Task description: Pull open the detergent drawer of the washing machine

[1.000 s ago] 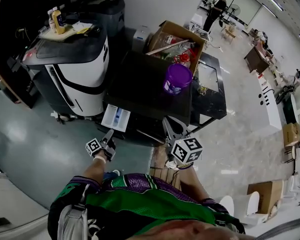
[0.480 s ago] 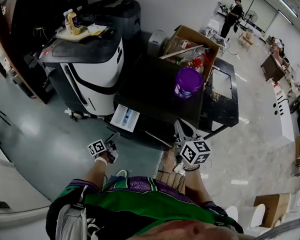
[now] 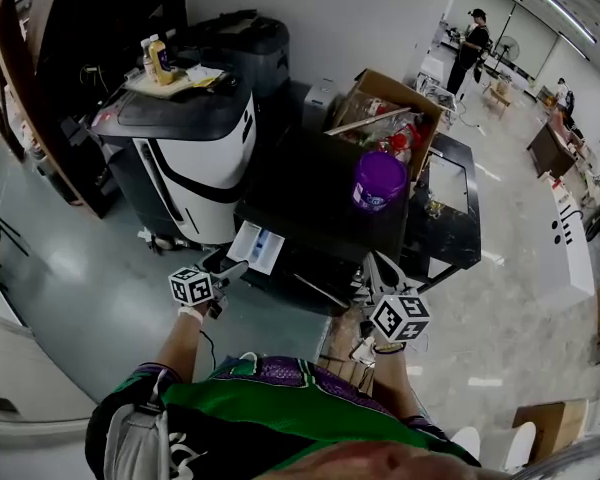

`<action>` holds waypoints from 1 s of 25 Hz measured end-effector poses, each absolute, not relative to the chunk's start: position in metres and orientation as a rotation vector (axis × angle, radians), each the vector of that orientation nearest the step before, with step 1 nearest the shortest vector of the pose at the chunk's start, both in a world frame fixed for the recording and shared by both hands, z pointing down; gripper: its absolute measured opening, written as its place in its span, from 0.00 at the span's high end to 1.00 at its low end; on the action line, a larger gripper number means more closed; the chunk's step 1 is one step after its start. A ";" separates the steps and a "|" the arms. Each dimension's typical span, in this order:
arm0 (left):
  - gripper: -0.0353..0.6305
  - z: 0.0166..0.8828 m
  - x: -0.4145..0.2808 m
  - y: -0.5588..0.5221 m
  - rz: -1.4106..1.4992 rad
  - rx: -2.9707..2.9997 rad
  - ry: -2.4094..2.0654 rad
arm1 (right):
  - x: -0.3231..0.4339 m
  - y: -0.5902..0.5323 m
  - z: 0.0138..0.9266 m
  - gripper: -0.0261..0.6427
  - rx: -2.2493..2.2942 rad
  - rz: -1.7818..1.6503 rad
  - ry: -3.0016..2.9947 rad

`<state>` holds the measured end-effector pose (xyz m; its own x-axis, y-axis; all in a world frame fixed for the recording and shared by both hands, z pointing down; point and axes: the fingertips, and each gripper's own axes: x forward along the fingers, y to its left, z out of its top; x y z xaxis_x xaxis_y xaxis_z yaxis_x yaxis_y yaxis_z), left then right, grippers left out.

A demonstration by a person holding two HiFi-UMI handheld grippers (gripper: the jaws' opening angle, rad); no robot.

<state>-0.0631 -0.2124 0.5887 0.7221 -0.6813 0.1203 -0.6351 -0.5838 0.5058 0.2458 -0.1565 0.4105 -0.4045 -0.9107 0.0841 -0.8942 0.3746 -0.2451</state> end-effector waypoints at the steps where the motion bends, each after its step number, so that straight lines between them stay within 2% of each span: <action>1: 0.28 0.580 -0.062 -0.215 -0.090 2.434 -1.028 | 0.247 -0.156 0.408 0.96 -1.678 -0.379 2.550; 11: 0.28 0.479 -0.042 -0.217 0.029 2.728 -1.172 | 0.253 -0.153 0.391 0.96 -1.717 -0.296 2.539; 25: 0.28 0.363 0.018 -0.201 -0.108 2.933 -1.123 | 0.264 -0.144 0.360 0.96 -1.735 -0.201 2.489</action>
